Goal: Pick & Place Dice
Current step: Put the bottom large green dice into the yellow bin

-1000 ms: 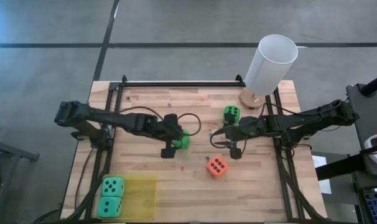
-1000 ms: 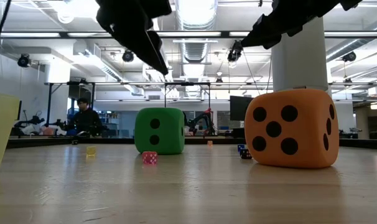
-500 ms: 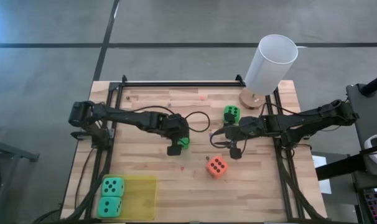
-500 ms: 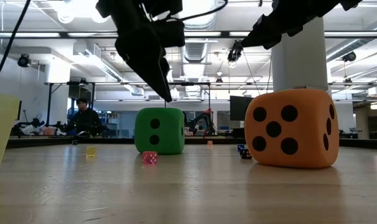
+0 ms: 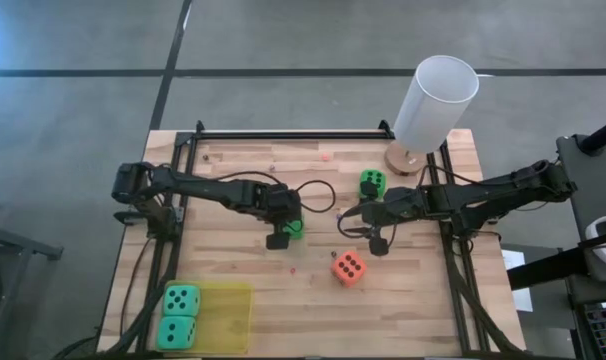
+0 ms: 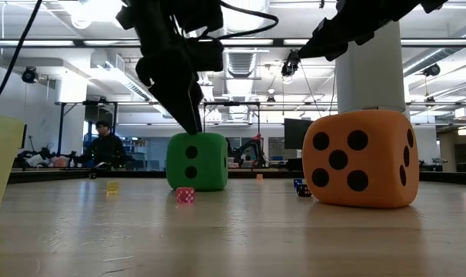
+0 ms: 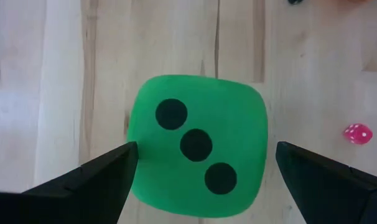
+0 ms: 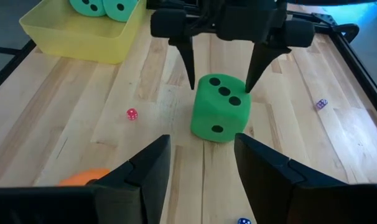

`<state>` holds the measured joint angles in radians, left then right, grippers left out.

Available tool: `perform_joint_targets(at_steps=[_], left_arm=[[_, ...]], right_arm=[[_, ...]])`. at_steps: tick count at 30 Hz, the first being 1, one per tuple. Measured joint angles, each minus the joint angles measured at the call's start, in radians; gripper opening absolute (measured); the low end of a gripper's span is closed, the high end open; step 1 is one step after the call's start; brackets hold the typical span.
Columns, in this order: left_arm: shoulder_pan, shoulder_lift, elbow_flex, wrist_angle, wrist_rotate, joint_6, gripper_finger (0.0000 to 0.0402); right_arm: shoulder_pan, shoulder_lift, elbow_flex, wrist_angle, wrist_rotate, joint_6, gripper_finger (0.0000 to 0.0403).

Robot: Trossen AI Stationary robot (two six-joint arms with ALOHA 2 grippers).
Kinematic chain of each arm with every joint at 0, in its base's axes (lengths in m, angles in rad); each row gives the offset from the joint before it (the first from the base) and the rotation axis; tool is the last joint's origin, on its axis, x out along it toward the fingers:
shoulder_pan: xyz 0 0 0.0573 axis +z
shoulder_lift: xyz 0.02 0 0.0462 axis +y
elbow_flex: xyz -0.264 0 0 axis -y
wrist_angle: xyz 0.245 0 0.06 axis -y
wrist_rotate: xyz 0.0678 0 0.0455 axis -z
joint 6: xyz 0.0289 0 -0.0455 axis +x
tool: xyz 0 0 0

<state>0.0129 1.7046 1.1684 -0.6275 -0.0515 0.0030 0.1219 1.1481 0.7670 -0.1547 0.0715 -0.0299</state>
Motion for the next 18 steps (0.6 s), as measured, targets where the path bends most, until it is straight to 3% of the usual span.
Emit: perform_joint_targets(at_steps=[18], left_arm=[[-0.050, -0.001, -0.009, 0.001, -0.004, -0.037, 0.0383]], right_arm=[[0.000, 0.000, 0.000, 0.001, 0.000, -0.007, 0.0180]])
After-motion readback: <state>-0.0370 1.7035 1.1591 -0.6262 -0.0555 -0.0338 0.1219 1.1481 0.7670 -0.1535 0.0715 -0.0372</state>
